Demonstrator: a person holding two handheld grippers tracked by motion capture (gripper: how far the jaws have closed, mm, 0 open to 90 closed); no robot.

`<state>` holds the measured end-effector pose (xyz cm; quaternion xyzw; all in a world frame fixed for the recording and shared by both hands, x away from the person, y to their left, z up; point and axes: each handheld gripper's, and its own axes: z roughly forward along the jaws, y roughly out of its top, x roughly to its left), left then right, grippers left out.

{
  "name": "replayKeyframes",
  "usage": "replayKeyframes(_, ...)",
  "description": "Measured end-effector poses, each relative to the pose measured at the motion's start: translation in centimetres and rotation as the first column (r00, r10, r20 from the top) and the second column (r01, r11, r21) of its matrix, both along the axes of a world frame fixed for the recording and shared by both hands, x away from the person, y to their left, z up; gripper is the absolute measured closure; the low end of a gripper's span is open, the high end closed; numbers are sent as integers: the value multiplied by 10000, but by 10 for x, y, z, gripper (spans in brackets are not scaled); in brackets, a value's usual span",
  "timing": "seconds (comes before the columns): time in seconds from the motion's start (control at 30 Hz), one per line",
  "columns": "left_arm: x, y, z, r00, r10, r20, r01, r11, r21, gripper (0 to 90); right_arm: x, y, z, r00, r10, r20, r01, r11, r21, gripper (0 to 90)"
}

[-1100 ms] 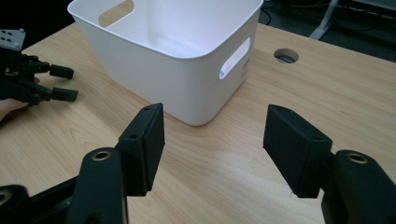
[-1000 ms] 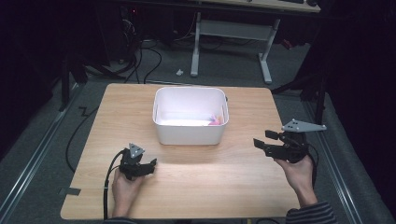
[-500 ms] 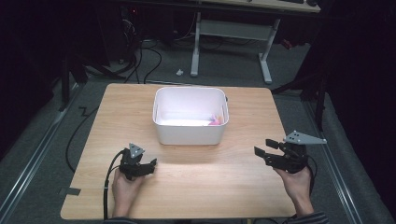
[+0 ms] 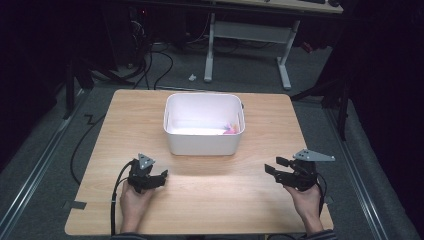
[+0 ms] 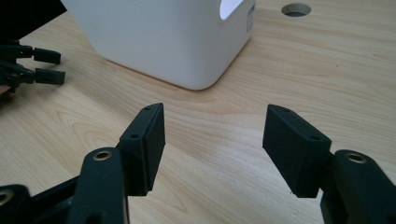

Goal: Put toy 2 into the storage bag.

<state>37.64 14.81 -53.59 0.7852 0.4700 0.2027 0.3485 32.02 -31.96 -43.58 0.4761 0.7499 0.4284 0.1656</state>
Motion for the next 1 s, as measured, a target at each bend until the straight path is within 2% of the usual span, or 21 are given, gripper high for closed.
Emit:
replayKeyframes(0.33,0,0,0,10000,0,-3,0,10000,7,246,7,12,-25,9996,37,-284,-37,10000,15,396)
replayKeyframes(1.0,0,0,0,10000,8,-3,-8,10000,7,246,22,22,-59,9979,3,-652,-18,9997,-223,391)
